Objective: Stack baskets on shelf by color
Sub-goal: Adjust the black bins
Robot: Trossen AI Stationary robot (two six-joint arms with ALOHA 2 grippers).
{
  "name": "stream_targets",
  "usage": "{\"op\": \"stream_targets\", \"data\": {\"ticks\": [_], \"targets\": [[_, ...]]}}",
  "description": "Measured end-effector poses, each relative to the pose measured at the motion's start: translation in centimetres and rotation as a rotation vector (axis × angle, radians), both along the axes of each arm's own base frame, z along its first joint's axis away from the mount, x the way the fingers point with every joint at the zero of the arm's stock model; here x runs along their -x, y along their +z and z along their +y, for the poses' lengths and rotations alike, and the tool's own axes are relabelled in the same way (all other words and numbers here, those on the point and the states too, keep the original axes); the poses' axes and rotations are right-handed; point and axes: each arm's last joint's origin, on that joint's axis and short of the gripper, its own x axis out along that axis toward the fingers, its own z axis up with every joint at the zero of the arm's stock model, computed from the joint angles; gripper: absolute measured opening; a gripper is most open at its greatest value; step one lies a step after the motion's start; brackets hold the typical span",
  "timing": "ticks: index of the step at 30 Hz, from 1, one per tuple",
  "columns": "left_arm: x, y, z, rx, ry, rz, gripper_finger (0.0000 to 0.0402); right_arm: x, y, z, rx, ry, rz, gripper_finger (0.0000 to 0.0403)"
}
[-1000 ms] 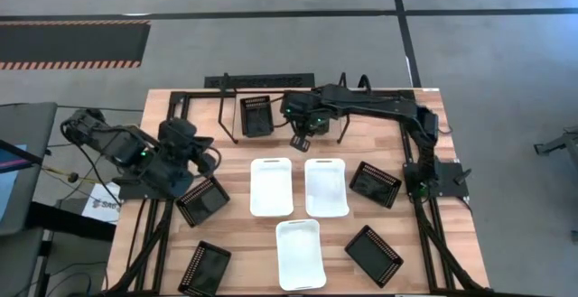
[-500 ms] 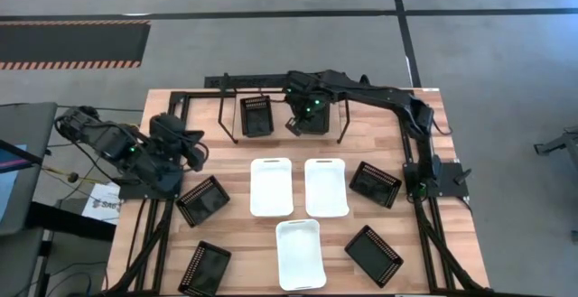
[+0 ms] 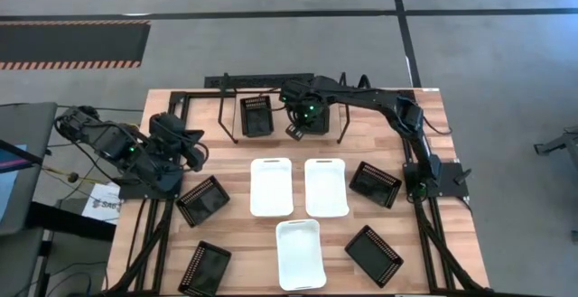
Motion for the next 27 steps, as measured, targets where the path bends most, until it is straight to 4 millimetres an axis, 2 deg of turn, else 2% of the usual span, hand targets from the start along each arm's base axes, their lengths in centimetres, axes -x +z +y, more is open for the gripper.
{"op": "stream_targets", "data": {"ticks": [5, 9, 13, 17, 21, 24, 27], "targets": [[0.0, 0.0, -0.1, -0.087, -0.107, 0.115, 0.0, 0.1, 2.4, 1.2, 0.011, 0.03, -0.094, 0.0], [-0.6, 0.1, -0.6, -0.128, -0.308, 0.218, 0.0, 0.8, 5.7, 3.1, 0.031, 0.093, -0.191, 0.0], [-1.2, 1.2, -1.2, -0.15, -0.527, 0.17, 0.0, 2.4, 9.7, 5.5, 0.058, 0.152, -0.293, 0.0], [-1.8, 3.0, -1.1, -0.258, -0.699, 0.059, 0.0, 5.0, 14.0, 8.4, 0.09, 0.21, -0.407, 0.0], [-2.0, 4.2, 0.0, -0.309, -0.755, -0.014, 0.0, 8.2, 18.0, 11.3, 0.139, 0.231, -0.526, 0.0], [-2.7, 3.8, 1.0, -0.302, -0.76, 0.01, 0.0, 11.0, 20.5, 13.4, 0.186, 0.237, -0.607, 0.0], [-3.8, 2.0, 2.2, -0.264, -0.814, -0.008, 0.0, 13.5, 22.5, 15.3, 0.23, 0.245, -0.68, 0.0]]}}
